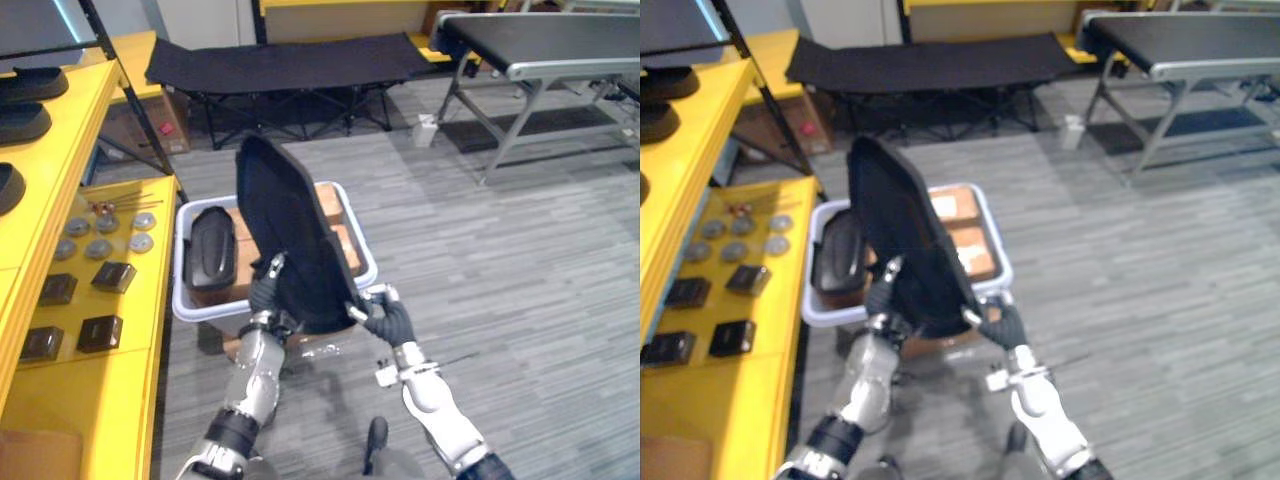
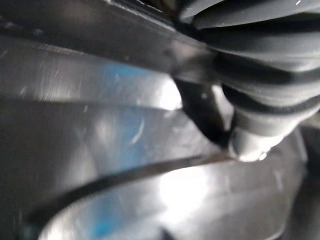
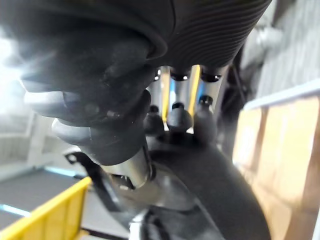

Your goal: Walk over and take plastic housings, then place them on the shelf

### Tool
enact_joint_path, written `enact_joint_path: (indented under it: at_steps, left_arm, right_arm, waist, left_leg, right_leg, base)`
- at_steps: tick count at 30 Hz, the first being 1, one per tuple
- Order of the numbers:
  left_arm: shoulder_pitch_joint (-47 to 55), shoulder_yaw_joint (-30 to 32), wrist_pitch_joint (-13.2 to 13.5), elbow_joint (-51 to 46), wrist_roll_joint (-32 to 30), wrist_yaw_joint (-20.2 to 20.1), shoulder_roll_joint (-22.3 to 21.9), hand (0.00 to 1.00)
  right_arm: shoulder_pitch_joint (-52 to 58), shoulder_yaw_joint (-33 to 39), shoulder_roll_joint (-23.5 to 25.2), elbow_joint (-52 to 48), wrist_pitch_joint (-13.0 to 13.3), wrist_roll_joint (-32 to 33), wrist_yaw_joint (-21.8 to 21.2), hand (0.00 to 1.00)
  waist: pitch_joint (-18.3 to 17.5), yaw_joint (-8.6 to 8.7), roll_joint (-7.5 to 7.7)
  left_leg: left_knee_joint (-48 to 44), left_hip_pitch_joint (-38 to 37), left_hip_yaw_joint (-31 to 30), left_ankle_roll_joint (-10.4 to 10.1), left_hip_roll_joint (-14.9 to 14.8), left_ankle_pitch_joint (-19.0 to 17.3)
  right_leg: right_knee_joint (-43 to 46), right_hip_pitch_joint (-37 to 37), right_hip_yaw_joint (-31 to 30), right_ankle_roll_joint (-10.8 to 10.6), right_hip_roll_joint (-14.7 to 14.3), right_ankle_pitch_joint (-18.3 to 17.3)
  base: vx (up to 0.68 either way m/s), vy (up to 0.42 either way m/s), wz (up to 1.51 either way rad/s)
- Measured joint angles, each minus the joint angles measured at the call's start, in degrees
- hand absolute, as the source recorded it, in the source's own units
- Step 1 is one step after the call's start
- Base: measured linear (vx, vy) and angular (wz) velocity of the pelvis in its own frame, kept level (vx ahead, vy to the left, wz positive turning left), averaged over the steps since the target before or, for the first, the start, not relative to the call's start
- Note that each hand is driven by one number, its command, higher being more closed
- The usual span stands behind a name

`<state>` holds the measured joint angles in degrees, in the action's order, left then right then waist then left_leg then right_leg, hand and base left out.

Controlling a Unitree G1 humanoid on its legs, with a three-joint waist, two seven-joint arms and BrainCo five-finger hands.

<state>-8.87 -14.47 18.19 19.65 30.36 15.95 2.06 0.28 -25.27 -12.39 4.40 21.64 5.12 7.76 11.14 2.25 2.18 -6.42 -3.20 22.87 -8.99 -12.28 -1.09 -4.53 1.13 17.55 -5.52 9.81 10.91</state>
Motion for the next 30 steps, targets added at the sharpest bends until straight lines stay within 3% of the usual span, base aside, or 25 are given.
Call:
enact_joint_path:
  at_steps: [5,10,15,18,21,27,30]
  left_arm:
    - [0.7,2.1,-1.6,-1.3,-9.9,4.2,-0.3,1.0]
    - [1.0,6.2,-1.6,-1.8,-24.4,13.2,-0.2,1.0]
    - [1.7,11.6,-1.3,-9.5,-34.5,23.5,-0.3,1.0]
    - [2.3,13.1,-1.1,-13.7,-37.4,25.6,-0.4,1.0]
    - [3.8,13.9,-0.9,-17.3,-37.5,24.9,-0.3,1.0]
    - [10.5,14.2,0.5,-24.1,-30.1,17.4,-0.4,1.0]
    - [15.9,14.1,1.1,-26.6,-26.0,13.5,-0.5,1.0]
  right_arm:
    - [-1.3,2.5,-0.8,-5.8,-1.7,8.6,-6.2,0.0]
    - [-2.0,10.1,-1.6,-12.9,-3.7,14.6,-8.9,0.0]
    - [1.6,21.2,-1.7,-16.4,-5.4,20.0,-8.3,0.0]
    - [5.7,24.8,-1.0,-17.4,-6.3,20.1,-5.4,0.0]
    - [9.0,27.7,1.4,-16.8,-7.1,20.1,-2.6,0.0]
    - [15.7,31.4,6.4,-6.0,-8.1,20.0,0.0,0.0]
    - [16.9,32.4,7.8,-1.6,-7.5,19.7,0.0,0.0]
  waist:
    - [-1.6,-0.15,-0.49]
    - [-2.2,-0.01,-0.3]
    - [-3.9,0.24,-0.29]
    - [-4.9,0.53,-0.59]
    - [-5.0,1.49,-0.71]
    - [-4.9,1.86,-0.97]
    - [-4.3,1.68,-1.6]
  left_leg:
    - [0.0,-1.0,0.0,0.0,0.0,0.0]
    - [1.1,-2.9,0.1,-0.3,0.0,-0.2]
    - [3.2,-3.9,1.2,-0.9,0.0,0.9]
    - [4.3,-4.2,1.3,-0.8,0.0,1.4]
    - [5.1,-4.8,1.4,-0.8,0.2,1.4]
    - [5.7,-4.5,1.5,-0.7,0.5,1.3]
    - [0.3,-1.5,1.0,-0.6,-0.4,-1.5]
  right_leg:
    - [0.0,1.1,0.1,-0.1,-0.1,-0.1]
    - [0.0,2.4,0.1,-0.2,-0.1,-1.0]
    - [0.0,2.0,-0.3,0.0,-0.6,-1.2]
    - [0.0,1.7,-0.3,-0.3,-0.8,-1.3]
    - [0.0,1.9,-0.3,-0.3,-0.8,-1.4]
    - [0.0,1.3,-0.4,-0.5,-0.6,-1.7]
    - [0.0,0.9,-0.3,-0.7,-0.5,-1.9]
  base:
    - [0.0,0.0,0.0]
    - [-0.01,-0.001,-0.01]
    - [0.03,0.0,-0.06]
    - [0.08,0.016,0.0]
    - [0.07,0.025,-0.02]
    - [0.05,0.025,0.01]
    - [0.01,0.018,0.01]
